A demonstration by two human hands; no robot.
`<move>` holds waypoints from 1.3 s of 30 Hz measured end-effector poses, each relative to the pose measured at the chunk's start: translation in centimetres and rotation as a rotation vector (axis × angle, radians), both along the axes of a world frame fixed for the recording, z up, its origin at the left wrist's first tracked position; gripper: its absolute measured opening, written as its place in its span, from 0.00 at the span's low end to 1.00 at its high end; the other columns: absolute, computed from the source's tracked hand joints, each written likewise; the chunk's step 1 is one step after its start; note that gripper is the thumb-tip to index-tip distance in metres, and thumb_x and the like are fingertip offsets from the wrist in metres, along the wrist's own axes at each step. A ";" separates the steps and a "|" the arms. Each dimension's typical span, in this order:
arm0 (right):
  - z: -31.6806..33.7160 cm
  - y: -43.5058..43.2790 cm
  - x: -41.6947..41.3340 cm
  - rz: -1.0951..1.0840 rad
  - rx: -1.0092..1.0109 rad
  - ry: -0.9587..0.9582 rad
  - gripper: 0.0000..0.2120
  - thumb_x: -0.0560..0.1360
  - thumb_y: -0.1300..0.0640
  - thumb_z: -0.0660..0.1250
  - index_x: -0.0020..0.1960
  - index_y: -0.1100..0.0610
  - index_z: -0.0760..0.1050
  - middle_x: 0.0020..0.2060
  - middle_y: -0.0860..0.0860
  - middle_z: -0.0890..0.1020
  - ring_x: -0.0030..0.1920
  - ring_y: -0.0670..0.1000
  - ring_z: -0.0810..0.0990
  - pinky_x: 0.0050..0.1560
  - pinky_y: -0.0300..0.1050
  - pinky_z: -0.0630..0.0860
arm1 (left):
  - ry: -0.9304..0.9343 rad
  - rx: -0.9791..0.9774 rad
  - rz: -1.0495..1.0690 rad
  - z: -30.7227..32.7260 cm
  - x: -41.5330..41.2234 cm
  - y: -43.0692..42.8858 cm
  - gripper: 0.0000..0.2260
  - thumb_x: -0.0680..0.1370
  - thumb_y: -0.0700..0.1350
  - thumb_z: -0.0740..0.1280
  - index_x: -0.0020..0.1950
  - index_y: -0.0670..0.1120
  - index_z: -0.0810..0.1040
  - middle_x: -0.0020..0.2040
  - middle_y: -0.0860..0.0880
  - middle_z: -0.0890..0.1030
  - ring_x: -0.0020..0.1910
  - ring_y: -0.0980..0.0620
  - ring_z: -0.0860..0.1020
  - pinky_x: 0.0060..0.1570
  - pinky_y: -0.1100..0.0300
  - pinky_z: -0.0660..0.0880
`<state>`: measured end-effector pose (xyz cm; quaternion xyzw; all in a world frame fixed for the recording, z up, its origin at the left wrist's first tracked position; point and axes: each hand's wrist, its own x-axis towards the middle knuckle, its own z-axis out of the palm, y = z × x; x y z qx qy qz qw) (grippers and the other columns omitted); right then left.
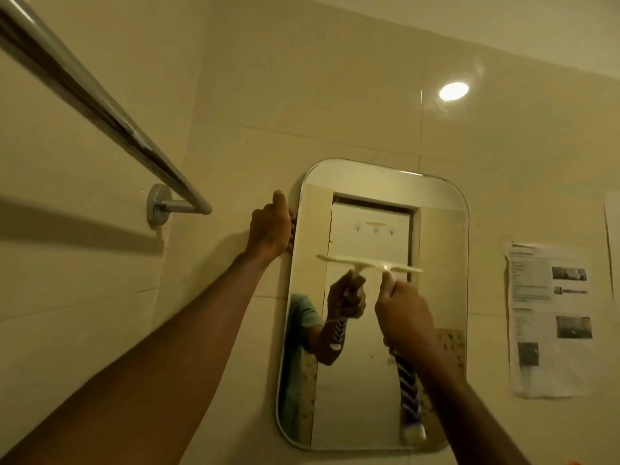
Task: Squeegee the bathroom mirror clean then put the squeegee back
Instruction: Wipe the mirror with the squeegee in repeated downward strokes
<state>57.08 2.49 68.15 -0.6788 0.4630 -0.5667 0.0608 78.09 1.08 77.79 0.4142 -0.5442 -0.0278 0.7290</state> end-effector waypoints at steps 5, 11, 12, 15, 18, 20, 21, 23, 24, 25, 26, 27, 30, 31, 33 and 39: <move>6.5 1.1 -0.2 0.035 -0.103 0.014 0.18 0.83 0.51 0.51 0.41 0.56 0.72 0.31 0.53 0.78 0.23 0.44 0.76 0.25 0.41 0.77 | 0.001 0.014 0.001 -0.1 -0.1 0.2 0.30 0.81 0.58 0.44 0.44 0.40 0.78 0.36 0.41 0.81 0.35 0.44 0.80 0.38 0.53 0.79; 14.9 0.5 1.8 -0.036 -0.192 0.206 0.11 0.82 0.58 0.54 0.57 0.63 0.71 0.37 0.54 0.75 0.39 0.54 0.81 0.41 0.49 0.82 | 0.079 0.038 -0.078 0.0 0.0 0.2 0.30 0.81 0.56 0.43 0.45 0.39 0.79 0.38 0.39 0.82 0.35 0.42 0.80 0.38 0.52 0.79; 13.5 0.2 1.7 -0.034 -0.187 0.203 0.11 0.82 0.56 0.54 0.53 0.61 0.72 0.36 0.54 0.77 0.34 0.50 0.80 0.34 0.45 0.80 | 0.097 0.040 -0.094 0.0 0.1 0.1 0.31 0.80 0.56 0.43 0.45 0.38 0.79 0.38 0.38 0.82 0.35 0.42 0.80 0.38 0.52 0.79; 6.7 -0.3 1.4 0.056 -0.102 0.084 0.16 0.82 0.49 0.53 0.41 0.55 0.72 0.29 0.49 0.77 0.20 0.40 0.74 0.21 0.33 0.69 | 0.132 0.043 -0.126 0.0 0.2 0.0 0.31 0.79 0.57 0.44 0.45 0.36 0.79 0.37 0.37 0.81 0.33 0.41 0.79 0.35 0.53 0.78; 0.7 0.2 0.9 0.040 -0.014 0.115 0.16 0.81 0.45 0.54 0.39 0.49 0.71 0.30 0.48 0.79 0.25 0.43 0.77 0.22 0.33 0.69 | 0.109 0.035 -0.066 -0.1 0.2 -0.2 0.30 0.78 0.56 0.45 0.43 0.36 0.79 0.35 0.39 0.82 0.32 0.43 0.80 0.30 0.57 0.77; -0.6 0.4 0.4 0.016 0.024 0.164 0.15 0.81 0.46 0.54 0.38 0.48 0.69 0.31 0.48 0.79 0.26 0.45 0.78 0.23 0.35 0.70 | 0.016 0.037 0.042 -0.3 0.0 -0.1 0.26 0.79 0.54 0.47 0.42 0.38 0.78 0.37 0.39 0.82 0.35 0.43 0.81 0.34 0.54 0.78; -0.1 0.4 -0.1 0.029 0.026 0.155 0.15 0.81 0.46 0.55 0.38 0.49 0.70 0.30 0.49 0.78 0.25 0.44 0.77 0.22 0.35 0.70 | -0.048 0.036 0.115 -0.4 -0.1 -0.1 0.24 0.79 0.53 0.50 0.40 0.38 0.76 0.38 0.39 0.81 0.38 0.42 0.81 0.39 0.51 0.79; 3.1 0.0 -1.5 0.047 -0.047 0.082 0.17 0.81 0.48 0.55 0.38 0.52 0.72 0.28 0.50 0.77 0.20 0.42 0.75 0.19 0.33 0.69 | -0.167 -0.006 0.259 -0.8 -0.4 -0.2 0.21 0.80 0.51 0.54 0.33 0.40 0.73 0.32 0.41 0.78 0.34 0.43 0.78 0.38 0.51 0.76; 5.3 -0.3 -2.5 0.040 -0.102 0.036 0.18 0.82 0.49 0.54 0.38 0.54 0.72 0.27 0.50 0.76 0.19 0.42 0.74 0.19 0.33 0.70 | -0.212 -0.038 0.321 -1.0 -0.6 -0.3 0.22 0.81 0.50 0.55 0.29 0.43 0.70 0.28 0.44 0.75 0.29 0.47 0.75 0.34 0.56 0.72; 7.6 -0.6 -3.5 0.034 -0.140 -0.003 0.19 0.83 0.49 0.52 0.39 0.56 0.72 0.27 0.50 0.75 0.20 0.43 0.74 0.20 0.35 0.71 | -0.242 -0.062 0.365 -1.2 -0.7 -0.4 0.22 0.81 0.49 0.55 0.27 0.45 0.68 0.25 0.47 0.72 0.26 0.51 0.71 0.31 0.59 0.67; 9.4 -0.9 -4.3 0.031 -0.156 -0.022 0.21 0.83 0.48 0.51 0.40 0.58 0.73 0.28 0.51 0.75 0.21 0.45 0.74 0.22 0.38 0.73 | -0.262 -0.075 0.398 -1.4 -0.9 -0.5 0.22 0.81 0.49 0.55 0.27 0.47 0.67 0.24 0.49 0.70 0.25 0.53 0.69 0.29 0.62 0.63; 10.4 -1.4 -5.1 0.026 -0.160 -0.016 0.22 0.83 0.48 0.50 0.40 0.59 0.73 0.27 0.51 0.74 0.22 0.46 0.73 0.23 0.40 0.73 | -0.270 -0.079 0.430 -1.5 -1.0 -0.7 0.22 0.82 0.49 0.55 0.27 0.47 0.67 0.24 0.50 0.70 0.25 0.55 0.69 0.28 0.63 0.61; 8.1 -2.7 -6.1 0.005 -0.158 0.031 0.21 0.84 0.51 0.50 0.37 0.58 0.70 0.25 0.51 0.72 0.17 0.41 0.69 0.19 0.33 0.67 | -0.274 -0.066 0.484 -1.9 -1.2 -1.0 0.19 0.82 0.50 0.55 0.34 0.44 0.72 0.27 0.51 0.71 0.27 0.57 0.71 0.27 0.65 0.61; 5.9 -2.9 -6.0 -0.004 -0.144 0.027 0.21 0.84 0.50 0.50 0.37 0.57 0.70 0.24 0.50 0.72 0.16 0.41 0.69 0.18 0.32 0.66 | -0.266 -0.062 0.495 -2.0 -1.3 -1.1 0.19 0.82 0.50 0.55 0.35 0.44 0.73 0.27 0.51 0.72 0.27 0.57 0.71 0.27 0.65 0.62; 1.2 -3.1 -6.0 -0.008 -0.101 0.007 0.23 0.83 0.49 0.49 0.37 0.57 0.72 0.24 0.51 0.74 0.19 0.42 0.70 0.21 0.37 0.69 | -0.252 -0.055 0.522 -2.4 -1.4 -1.2 0.19 0.82 0.50 0.55 0.35 0.44 0.73 0.27 0.51 0.72 0.27 0.56 0.72 0.27 0.64 0.62; 0.3 -2.3 -8.5 0.000 0.005 0.029 0.22 0.83 0.48 0.51 0.38 0.57 0.73 0.27 0.51 0.76 0.20 0.42 0.72 0.19 0.34 0.68 | -0.231 -0.018 0.537 -3.3 -2.0 -0.6 0.18 0.81 0.50 0.55 0.40 0.41 0.76 0.36 0.43 0.80 0.37 0.45 0.79 0.35 0.56 0.76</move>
